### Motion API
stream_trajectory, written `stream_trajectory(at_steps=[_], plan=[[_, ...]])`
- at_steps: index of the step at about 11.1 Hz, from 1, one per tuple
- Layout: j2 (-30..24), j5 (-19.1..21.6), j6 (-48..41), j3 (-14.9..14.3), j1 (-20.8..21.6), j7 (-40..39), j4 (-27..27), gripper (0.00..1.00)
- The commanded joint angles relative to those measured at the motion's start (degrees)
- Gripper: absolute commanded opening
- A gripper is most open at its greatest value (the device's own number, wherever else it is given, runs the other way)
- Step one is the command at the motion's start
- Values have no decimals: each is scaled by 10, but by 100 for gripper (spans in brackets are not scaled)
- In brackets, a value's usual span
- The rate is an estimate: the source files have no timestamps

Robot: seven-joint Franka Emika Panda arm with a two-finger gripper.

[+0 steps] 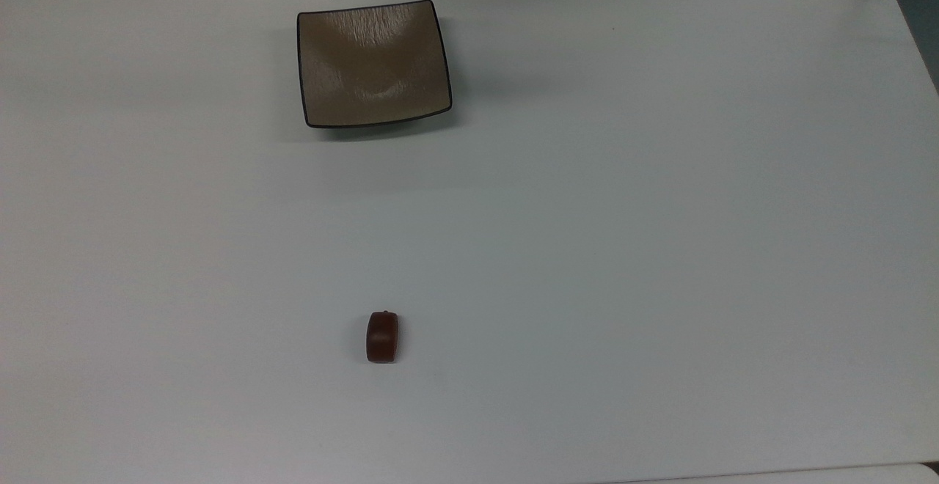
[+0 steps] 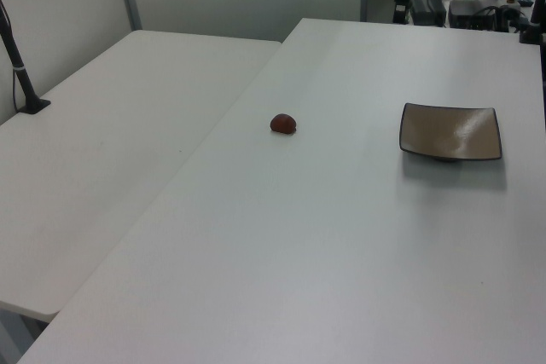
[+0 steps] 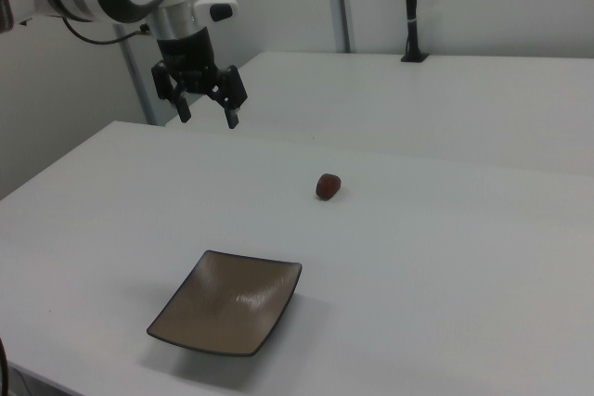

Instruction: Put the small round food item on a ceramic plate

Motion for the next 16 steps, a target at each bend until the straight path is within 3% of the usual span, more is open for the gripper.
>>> stream_trajectory(at_steps=[1, 12, 16], plan=[[-3, -7, 14, -10, 14, 14, -10, 100], [7, 1, 15, -10, 18, 16, -3, 100], [42, -1, 19, -13, 12, 64, 44, 100]])
